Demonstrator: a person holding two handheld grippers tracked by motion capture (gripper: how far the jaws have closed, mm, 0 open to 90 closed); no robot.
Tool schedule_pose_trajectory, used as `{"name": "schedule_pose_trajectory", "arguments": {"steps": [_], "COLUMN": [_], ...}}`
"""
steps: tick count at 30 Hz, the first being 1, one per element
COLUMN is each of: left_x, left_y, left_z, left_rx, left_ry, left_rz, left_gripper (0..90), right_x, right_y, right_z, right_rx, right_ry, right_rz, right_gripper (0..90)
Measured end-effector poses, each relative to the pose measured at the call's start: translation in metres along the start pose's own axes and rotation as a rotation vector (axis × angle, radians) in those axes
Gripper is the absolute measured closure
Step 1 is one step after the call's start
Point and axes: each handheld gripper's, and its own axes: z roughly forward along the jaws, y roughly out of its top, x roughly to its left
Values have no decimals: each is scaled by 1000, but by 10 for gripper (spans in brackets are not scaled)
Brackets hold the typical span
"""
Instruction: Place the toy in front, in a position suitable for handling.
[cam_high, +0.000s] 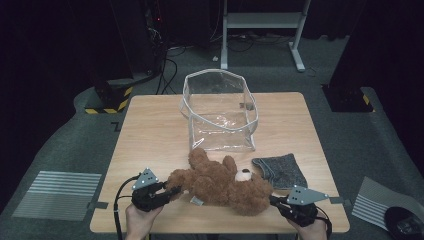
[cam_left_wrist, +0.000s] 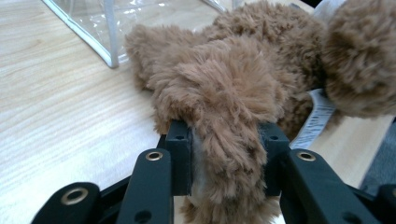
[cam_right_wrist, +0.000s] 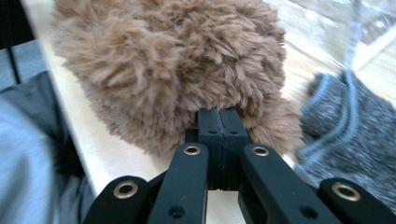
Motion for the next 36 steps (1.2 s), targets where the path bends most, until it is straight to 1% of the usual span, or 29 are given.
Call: {"name": "schedule_pose_trajectory", "arguments": {"steps": [2, 4, 5, 7, 8, 11, 14, 18, 21, 23, 25, 28, 30, 31, 33, 35, 36], "left_x": [4, 5, 6, 5, 4, 3, 2, -1, 0, 0, 0, 0, 0, 0, 1, 1, 2], "left_y": [3, 6, 8, 9, 10, 12, 15, 19, 21, 22, 22, 22, 22, 22, 22, 22, 22], "left_z": [8, 15, 17, 20, 21, 24, 28, 34, 37, 38, 38, 38, 38, 38, 37, 36, 35], "left_rx": [-17, -25, -26, -28, -28, -20, -9, 3, 11, 13, 15, 14, 11, 8, 7, 6, 3], "left_ry": [5, 1, 3, 4, 6, 13, 29, 47, 54, 55, 56, 55, 52, 50, 46, 43, 42], "left_rz": [-17, -23, -22, -26, -32, -37, -51, -55, -56, -53, -52, -50, -46, -41, -42, -34, -30], "left_gripper": [653, 651, 651, 651, 651, 660, 676, 690, 691, 691, 691, 690, 690, 688, 687, 687, 687], "right_x": [-8, -15, -17, -19, -18, -11, -6, 5, 13, 17, 19, 20, 19, 19, 19, 20, 20], "right_y": [0, -1, -1, -3, -5, -12, -17, -20, -19, -16, -12, -6, -2, 0, 4, 8, 9], "right_z": [5, 10, 12, 15, 15, 10, 2, -9, -14, -17, -17, -14, -10, -9, -6, -4, -4], "right_rx": [12, 20, 29, 45, 50, 65, 51, 36, 18, -11, -31, -50, -56, -58, -56, -51, -48], "right_ry": [-22, -36, -50, -71, -77, -95, -95, -103, -108, -109, -110, -109, -112, -114, -96, -97, -95], "right_rz": [36, 66, 77, 81, 77, 57, 42, 15, -16, -31, -42, -53, -62, -67, -84, -106, -110], "right_gripper": [900, 900, 900, 897, 888, 802, 755, 653, 584, 546, 534, 534, 570, 614, 734, 797, 821]}}
